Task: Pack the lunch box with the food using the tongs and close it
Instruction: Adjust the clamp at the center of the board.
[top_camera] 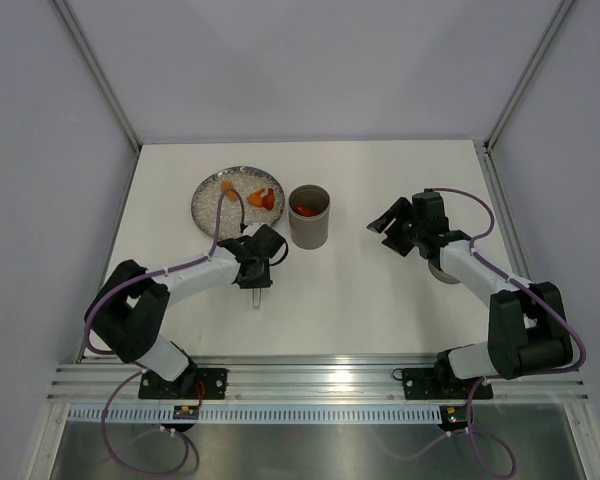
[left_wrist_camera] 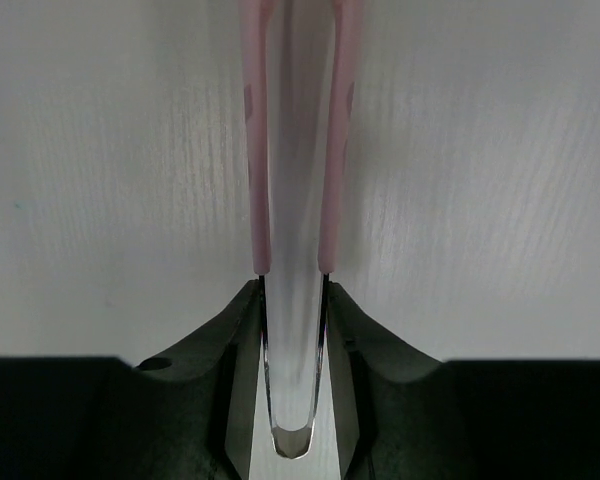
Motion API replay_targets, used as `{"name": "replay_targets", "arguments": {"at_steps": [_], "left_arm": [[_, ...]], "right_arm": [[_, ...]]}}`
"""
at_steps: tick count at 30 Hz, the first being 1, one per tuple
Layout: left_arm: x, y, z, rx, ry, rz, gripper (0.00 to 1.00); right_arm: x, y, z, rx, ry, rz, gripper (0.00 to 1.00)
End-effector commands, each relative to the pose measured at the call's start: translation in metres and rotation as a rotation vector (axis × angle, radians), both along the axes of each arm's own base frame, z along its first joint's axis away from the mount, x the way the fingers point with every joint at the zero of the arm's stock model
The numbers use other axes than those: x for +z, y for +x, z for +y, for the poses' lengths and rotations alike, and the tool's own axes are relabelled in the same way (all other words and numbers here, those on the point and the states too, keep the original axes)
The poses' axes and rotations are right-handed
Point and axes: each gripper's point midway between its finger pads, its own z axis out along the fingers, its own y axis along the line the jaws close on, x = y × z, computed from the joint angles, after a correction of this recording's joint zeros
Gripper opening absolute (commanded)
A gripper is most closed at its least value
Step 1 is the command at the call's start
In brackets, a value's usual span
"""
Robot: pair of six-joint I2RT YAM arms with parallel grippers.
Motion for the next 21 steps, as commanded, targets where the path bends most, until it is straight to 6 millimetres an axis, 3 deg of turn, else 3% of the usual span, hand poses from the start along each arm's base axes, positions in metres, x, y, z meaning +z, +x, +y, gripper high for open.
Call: {"name": "replay_targets", "arguments": {"at_steps": [1,21], "left_arm": [[-0.002,0.016,-0.008,0.059,-0.029,-0.076,0.32],[-0.033,-0.005,-0.005,0.068,-0.007,0.018,0.52]], "right_arm": [[0.005,0.002,0.004,0.010,0.016,-0.026,0.69],[0.006,0.001,0.005,0.012,0.020,-0.027,0.70]]}}
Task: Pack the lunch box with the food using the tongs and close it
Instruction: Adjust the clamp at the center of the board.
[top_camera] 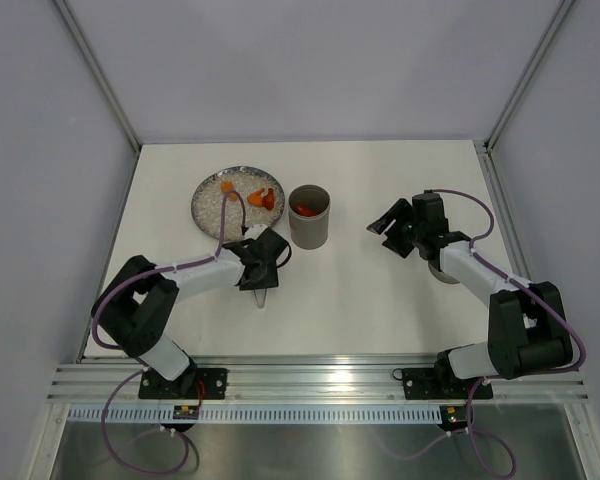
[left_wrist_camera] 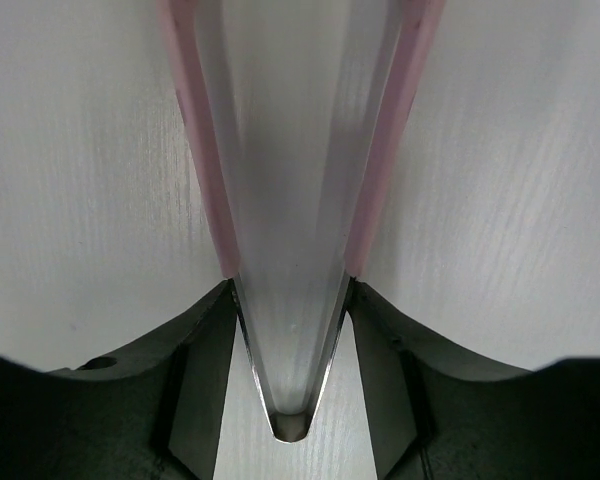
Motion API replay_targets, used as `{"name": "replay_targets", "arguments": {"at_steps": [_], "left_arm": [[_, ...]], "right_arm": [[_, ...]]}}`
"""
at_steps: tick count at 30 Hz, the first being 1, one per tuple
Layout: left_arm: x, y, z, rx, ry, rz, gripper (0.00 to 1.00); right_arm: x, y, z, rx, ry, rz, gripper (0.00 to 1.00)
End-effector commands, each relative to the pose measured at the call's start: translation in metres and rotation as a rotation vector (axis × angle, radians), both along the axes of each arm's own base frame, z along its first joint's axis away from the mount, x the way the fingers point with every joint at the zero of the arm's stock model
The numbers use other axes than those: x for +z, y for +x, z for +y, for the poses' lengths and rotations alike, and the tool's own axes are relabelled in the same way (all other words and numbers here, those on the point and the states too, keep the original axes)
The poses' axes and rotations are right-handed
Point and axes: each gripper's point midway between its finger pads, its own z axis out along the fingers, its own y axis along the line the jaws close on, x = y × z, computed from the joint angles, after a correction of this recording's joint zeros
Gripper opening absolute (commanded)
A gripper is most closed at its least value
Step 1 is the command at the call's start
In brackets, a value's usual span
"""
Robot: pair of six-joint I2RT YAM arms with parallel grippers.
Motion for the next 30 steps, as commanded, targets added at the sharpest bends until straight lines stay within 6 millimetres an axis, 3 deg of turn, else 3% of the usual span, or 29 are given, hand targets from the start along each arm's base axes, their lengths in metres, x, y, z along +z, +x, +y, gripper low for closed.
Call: {"name": "replay_targets", "arguments": {"at_steps": [1,2,8,13,19,24,28,30], "left_arm": [[-0.019,-0.012,0.003,0.024,0.011,0.046,0.53],[-0.019,-0.013,0.002,0.025,0.008,0.046,0.57],[-0.022,-0.019,0.004,0.038,0.016,0.062,0.55],[-0.022,-0.022,0.004,0.048,0.020,0.073,0.42],[-0.016,-0.027,0.006,0.049,0.025,0.070,0.57],[-0.019,-0.032,0.006,0.056,0.022,0.074,0.58],[-0.022,-0.032,0.006,0.061,0.023,0.076,0.53],[-0.022,-0.030,0.005,0.062,0.023,0.070,0.46]], "right_arm": [[0.010,0.003,0.005,0.011,0.021,-0.033,0.70],[0.010,0.004,0.005,0.011,0.023,-0.035,0.70],[0.009,0.004,0.006,0.013,0.027,-0.031,0.71],[0.009,0.005,0.007,0.017,0.032,-0.032,0.71],[0.009,0.005,0.007,0.015,0.032,-0.033,0.71],[0.007,0.004,0.007,0.014,0.033,-0.031,0.72],[0.005,0.004,0.007,0.016,0.034,-0.028,0.71],[0.005,0.003,0.007,0.016,0.035,-0.027,0.71]]}}
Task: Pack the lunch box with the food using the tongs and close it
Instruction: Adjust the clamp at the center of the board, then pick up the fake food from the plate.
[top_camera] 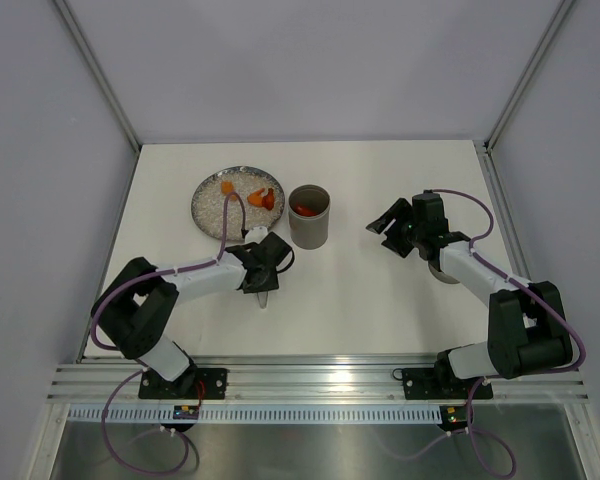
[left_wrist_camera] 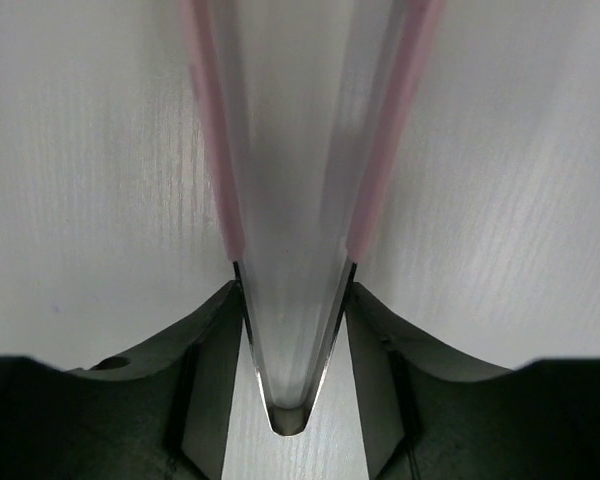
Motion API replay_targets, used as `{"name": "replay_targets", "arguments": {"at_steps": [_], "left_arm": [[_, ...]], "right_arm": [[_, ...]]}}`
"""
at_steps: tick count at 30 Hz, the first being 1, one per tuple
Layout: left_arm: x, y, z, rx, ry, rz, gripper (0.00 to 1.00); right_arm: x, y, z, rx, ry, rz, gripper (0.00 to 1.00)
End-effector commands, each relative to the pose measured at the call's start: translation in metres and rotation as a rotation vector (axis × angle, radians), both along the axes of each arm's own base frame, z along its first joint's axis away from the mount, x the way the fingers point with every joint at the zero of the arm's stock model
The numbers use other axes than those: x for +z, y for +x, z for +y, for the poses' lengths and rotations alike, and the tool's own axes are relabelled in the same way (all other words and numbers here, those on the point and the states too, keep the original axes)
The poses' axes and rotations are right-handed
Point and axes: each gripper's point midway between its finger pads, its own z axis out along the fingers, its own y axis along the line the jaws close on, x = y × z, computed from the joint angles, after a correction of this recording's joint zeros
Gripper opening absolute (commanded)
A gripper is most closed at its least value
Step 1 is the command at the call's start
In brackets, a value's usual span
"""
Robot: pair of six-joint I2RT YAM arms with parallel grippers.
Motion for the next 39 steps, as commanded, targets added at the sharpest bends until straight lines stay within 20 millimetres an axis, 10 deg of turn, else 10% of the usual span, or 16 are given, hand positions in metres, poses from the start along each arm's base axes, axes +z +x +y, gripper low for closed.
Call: {"name": "replay_targets", "arguments": {"at_steps": [1,11,22,39], "left_arm": [[-0.021,-0.023,0.011,0.024,0.032,0.087,0.42],[0.023,-0.007,0.018,-0.068,0.057,0.021,0.01],[0.126,0.037,0.049,-0.163,0.062,-0.029,0.10],[0.122,0.122,0.085,-0.082,0.058,0.095,0.37]], "right_arm": [[0.005,0.003,0.005,0.010,0.027,-0.024,0.71],[0.006,-0.001,0.003,0.006,0.017,-0.028,0.72],[0.006,0.000,0.005,0.014,0.025,-0.028,0.72],[0.007,0.000,0.004,0.016,0.016,-0.031,0.72]]}}
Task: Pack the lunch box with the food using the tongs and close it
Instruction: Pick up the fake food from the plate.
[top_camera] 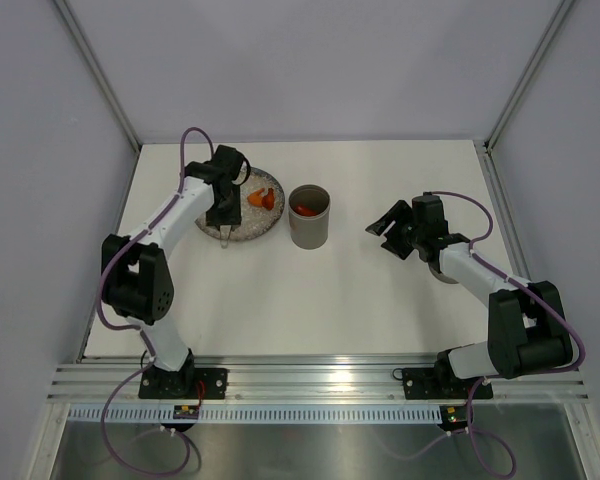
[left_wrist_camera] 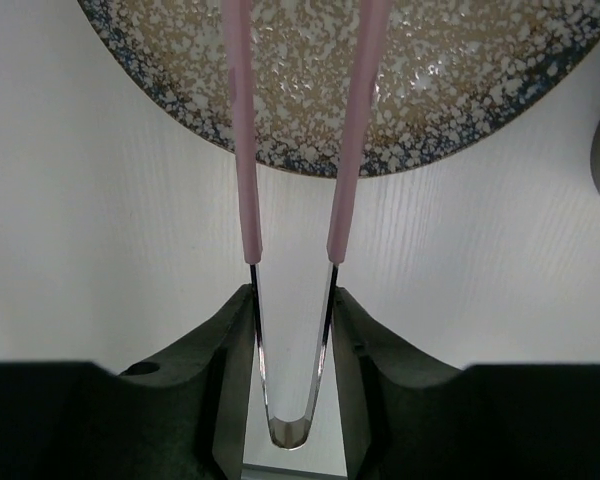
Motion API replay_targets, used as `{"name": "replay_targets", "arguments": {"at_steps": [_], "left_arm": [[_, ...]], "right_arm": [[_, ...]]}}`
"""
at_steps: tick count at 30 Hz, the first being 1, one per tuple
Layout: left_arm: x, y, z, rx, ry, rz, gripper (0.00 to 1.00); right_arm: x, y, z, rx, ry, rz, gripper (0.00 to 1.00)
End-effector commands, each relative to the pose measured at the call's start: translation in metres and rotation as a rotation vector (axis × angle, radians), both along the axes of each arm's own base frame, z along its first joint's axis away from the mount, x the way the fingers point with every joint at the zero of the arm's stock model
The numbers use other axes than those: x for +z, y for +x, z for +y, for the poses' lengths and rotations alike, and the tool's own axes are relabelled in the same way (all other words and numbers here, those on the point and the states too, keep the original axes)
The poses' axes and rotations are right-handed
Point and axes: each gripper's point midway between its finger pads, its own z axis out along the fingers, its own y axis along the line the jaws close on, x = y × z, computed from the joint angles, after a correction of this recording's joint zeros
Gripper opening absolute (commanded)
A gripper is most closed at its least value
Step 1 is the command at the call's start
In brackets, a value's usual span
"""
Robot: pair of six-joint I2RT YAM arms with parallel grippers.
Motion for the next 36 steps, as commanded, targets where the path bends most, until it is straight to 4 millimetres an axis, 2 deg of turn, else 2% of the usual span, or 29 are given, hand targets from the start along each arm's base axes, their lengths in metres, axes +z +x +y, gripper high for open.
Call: {"name": "replay_targets", "arguments": {"at_steps": [1,3,19,28,36], "left_arm": [[0.005,0.015,-0.003,-0.006,-0.040,-0.006,0.41],[0.001,0.021,-0.004,0.012,-0.050,-0.011,0.43],[-0.030,0.064,0.003,0.178,-0.034,-0.034,0.43],[-0.044,0.089,-0.005,0.268,-0.068,-0.051,0.43],[-0.057,0.099,-0.003,0.313,-0.079,-0.042,0.43]], "right_arm": [[0.011,0.004,0.003,0.011,0.008,-0.037,0.72],[0.010,0.004,0.003,0.010,0.007,-0.036,0.72],[0.007,0.005,0.004,0.011,0.011,-0.029,0.72],[0.005,0.005,0.004,0.010,0.008,-0.028,0.72],[-0.002,0.005,0.004,0.011,0.006,-0.008,0.72]]}}
